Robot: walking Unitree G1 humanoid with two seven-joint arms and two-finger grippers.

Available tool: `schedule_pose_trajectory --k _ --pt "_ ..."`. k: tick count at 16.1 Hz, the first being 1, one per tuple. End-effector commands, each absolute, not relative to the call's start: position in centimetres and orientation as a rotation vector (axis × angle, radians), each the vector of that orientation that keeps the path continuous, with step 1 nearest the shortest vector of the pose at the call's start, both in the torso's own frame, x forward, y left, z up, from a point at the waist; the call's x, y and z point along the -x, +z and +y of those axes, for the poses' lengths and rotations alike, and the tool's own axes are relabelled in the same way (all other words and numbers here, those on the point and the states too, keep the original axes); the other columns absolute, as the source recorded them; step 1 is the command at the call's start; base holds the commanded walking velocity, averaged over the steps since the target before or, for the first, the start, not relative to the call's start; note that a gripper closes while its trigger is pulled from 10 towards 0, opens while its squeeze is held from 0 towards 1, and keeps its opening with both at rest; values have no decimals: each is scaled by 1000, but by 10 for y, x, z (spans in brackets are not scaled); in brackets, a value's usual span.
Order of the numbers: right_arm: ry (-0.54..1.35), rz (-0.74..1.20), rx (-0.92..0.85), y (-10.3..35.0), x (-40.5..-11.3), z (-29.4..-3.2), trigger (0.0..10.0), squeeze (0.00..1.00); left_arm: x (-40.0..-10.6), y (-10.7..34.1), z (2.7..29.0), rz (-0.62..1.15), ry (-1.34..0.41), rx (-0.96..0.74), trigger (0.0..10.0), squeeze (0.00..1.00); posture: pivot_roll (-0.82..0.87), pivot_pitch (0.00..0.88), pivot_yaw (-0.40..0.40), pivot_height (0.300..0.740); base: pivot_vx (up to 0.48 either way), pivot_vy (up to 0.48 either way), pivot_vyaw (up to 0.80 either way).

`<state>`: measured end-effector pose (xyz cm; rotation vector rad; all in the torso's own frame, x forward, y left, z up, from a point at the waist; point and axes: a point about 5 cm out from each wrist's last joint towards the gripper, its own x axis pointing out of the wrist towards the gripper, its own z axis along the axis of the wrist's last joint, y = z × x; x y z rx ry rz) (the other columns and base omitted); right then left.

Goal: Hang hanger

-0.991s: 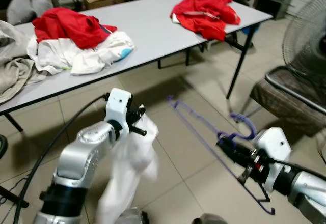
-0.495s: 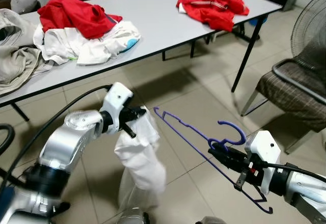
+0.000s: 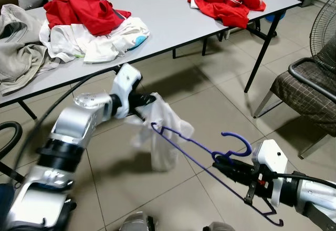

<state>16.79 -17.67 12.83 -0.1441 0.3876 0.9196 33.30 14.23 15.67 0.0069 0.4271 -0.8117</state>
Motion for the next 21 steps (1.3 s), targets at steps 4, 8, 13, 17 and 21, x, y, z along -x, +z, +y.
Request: schedule_pose_trajectory --k 4,8,13,17,21 --pt "893 380 145 126 -170 -180 10000 0 -340 180 138 398 -804 177 0 0 -84 0 67 740 0 0 0" --pt "837 307 151 132 -180 -183 10000 0 -339 178 138 368 -806 -86 0 0 -91 0 68 740 0 0 0" --pt "830 277 162 139 -190 -181 10000 0 -336 182 133 331 -845 -211 0 0 -87 0 57 740 0 0 0" --pt "848 284 165 138 -194 -180 10000 0 -330 185 126 314 -903 -242 0 0 -88 0 61 740 0 0 0" --pt "844 287 190 138 -206 -180 10000 0 -321 188 109 320 -999 -228 0 0 -91 0 63 740 0 0 0"
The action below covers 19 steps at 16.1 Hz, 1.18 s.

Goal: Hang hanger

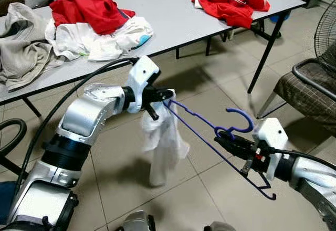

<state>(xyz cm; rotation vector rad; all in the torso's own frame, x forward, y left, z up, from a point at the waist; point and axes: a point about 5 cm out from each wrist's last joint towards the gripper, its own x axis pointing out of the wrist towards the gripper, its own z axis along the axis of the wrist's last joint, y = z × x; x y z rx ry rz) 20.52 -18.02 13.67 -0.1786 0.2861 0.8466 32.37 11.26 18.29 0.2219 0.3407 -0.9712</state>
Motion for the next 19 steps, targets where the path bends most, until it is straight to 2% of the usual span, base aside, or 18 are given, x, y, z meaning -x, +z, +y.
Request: schedule_pose_trajectory --k 1,6,11,12,14,16,19 --pt "807 292 194 137 -209 -183 10000 0 -321 187 110 328 -991 -229 0 0 -90 0 60 740 0 0 0" --pt "596 382 91 121 -210 -191 10000 0 -323 188 123 328 -909 -232 0 0 -90 0 46 740 0 0 0" --pt "597 394 52 118 -207 -187 10000 0 -325 188 125 321 -888 -246 0 0 -92 0 44 740 0 0 0" --pt "488 515 11 96 -199 -194 10000 0 -331 191 122 290 -875 -280 0 0 -105 0 47 740 0 0 0" --pt "431 393 -44 114 -209 -199 10000 0 -329 186 121 301 -896 -336 0 0 -119 0 61 740 0 0 0" --pt "457 322 -138 126 -213 -195 10000 0 -328 183 120 278 -931 -404 0 0 -119 0 61 740 0 0 0" --pt "588 390 -68 121 -213 -178 10000 0 -326 175 110 255 -953 -359 0 0 -140 0 69 740 0 0 0"
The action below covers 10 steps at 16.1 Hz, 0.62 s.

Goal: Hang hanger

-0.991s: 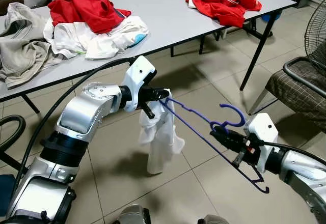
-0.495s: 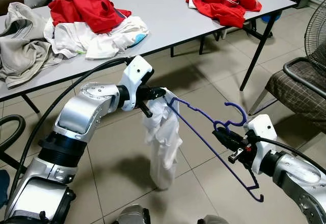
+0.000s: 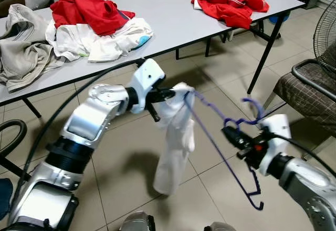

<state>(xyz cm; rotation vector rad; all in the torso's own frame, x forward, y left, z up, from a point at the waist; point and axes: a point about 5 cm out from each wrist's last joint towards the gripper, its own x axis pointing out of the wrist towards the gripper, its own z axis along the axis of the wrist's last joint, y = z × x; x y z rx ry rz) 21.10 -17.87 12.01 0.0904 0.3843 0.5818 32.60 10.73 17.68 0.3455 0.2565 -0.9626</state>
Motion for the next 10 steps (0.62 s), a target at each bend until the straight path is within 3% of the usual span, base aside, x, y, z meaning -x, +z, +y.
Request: schedule_pose_trajectory --k 1,4,7,10 --pt "616 423 -29 117 -214 -176 10000 0 -325 173 109 250 -960 -373 0 0 -138 0 63 740 0 0 0" --pt "626 552 49 99 -223 -172 10000 0 -324 179 104 179 -969 -365 0 0 -124 0 43 740 0 0 0" --pt "559 512 0 100 -236 -172 10000 0 -321 184 105 165 -985 -349 0 0 -100 0 22 740 0 0 0" --pt "704 545 130 95 -230 -155 10000 0 -319 179 106 181 -983 -347 0 0 -95 0 21 740 0 0 0"
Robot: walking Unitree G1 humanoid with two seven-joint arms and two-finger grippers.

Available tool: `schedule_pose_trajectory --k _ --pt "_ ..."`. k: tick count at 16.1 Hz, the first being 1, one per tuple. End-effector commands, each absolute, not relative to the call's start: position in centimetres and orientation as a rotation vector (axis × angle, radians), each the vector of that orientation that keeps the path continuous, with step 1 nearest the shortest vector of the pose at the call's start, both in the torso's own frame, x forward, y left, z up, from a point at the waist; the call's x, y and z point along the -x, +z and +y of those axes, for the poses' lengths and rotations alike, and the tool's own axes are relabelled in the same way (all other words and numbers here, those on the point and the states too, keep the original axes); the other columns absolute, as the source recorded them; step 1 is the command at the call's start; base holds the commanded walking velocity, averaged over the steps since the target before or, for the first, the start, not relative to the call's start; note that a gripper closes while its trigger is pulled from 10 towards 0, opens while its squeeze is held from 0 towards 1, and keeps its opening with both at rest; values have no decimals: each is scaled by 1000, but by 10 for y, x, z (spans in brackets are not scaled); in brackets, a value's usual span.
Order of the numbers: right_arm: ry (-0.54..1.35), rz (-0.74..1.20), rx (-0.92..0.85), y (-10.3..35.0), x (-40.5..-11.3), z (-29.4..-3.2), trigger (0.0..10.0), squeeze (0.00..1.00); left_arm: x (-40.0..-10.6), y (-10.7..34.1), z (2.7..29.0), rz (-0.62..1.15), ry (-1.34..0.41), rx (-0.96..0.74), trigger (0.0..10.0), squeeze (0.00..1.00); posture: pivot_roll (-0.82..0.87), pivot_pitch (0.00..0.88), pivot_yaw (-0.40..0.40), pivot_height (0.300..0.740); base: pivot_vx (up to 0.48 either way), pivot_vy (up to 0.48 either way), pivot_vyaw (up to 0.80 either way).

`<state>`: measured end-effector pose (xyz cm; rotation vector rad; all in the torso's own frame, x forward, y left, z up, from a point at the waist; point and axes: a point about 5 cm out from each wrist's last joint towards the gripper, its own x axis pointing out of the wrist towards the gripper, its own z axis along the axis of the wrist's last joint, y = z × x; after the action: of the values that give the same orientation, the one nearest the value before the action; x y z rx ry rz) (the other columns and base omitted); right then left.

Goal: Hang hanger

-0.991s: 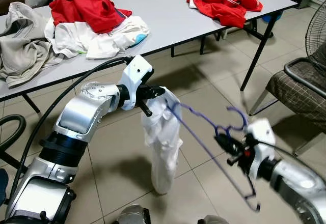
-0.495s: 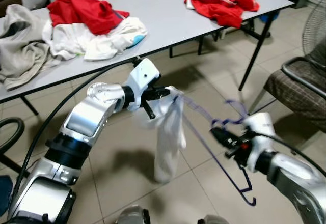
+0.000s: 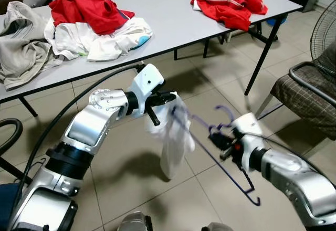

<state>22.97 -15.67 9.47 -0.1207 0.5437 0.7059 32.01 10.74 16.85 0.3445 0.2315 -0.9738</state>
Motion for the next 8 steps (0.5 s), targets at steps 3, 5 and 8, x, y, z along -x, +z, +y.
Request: schedule_pose_trajectory --k 3,5,8 --pt "950 509 144 102 -212 -133 10000 0 -324 177 104 191 -946 -340 0 0 -105 0 32 740 0 0 0" --pt "979 523 126 101 -205 -139 10000 0 -330 179 108 189 -908 -349 0 0 -111 0 39 740 0 0 0" --pt "864 495 145 106 -210 -154 10000 0 -332 177 114 201 -876 -372 0 0 -115 0 38 740 0 0 0"
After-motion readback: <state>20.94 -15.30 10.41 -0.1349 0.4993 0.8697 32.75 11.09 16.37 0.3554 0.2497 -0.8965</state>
